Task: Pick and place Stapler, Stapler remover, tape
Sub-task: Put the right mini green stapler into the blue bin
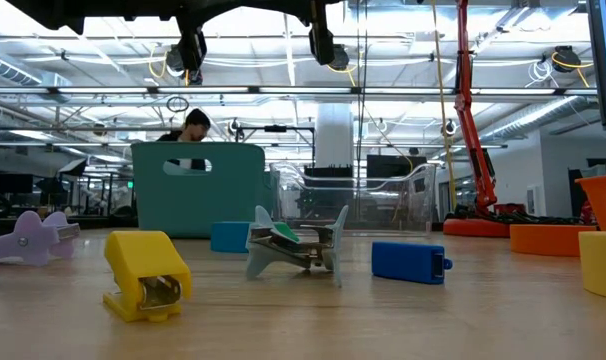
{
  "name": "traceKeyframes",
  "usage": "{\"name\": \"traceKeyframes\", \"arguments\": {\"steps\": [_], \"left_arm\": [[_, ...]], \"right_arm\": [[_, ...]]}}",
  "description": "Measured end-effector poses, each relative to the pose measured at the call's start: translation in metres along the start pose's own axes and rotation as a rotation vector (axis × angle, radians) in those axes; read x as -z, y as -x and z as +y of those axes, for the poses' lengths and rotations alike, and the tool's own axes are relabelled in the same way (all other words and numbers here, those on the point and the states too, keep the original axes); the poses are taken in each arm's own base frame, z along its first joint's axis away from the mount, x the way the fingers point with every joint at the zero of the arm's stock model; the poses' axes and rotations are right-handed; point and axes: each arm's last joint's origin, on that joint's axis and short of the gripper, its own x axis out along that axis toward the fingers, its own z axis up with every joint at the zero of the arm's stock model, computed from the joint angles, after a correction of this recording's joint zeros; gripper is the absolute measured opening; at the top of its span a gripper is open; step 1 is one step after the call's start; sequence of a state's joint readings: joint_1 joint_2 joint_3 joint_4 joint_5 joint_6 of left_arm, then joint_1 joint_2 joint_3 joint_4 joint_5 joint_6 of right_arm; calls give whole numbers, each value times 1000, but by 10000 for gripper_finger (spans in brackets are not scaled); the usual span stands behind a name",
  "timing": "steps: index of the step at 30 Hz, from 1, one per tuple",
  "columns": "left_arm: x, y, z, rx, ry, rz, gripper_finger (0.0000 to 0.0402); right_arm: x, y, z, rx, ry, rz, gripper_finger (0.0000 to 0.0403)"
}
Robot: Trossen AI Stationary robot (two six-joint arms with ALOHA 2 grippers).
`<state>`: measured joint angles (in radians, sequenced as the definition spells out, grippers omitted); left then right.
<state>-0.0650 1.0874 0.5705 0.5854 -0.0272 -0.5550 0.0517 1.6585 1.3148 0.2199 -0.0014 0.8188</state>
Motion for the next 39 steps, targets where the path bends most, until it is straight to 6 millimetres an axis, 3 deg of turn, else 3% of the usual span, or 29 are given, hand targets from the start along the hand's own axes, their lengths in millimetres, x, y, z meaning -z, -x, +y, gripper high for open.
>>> {"name": "traceKeyframes", "arguments": {"steps": [6, 20, 27, 39], "left_arm": [[0, 0, 0, 0, -1, -1, 61], [-3, 0, 0, -18, -3, -29, 61], [-6, 0, 5, -37, -5, -42, 61], [0, 3, 35, -245, 46, 85, 61]], "right_arm": [[0, 0, 0, -1, 0, 2, 73], [9, -1, 5, -61, 20, 86, 168], [16, 0, 8, -89, 29, 161, 189], [52, 15, -23, 261, 52, 543, 171]]}}
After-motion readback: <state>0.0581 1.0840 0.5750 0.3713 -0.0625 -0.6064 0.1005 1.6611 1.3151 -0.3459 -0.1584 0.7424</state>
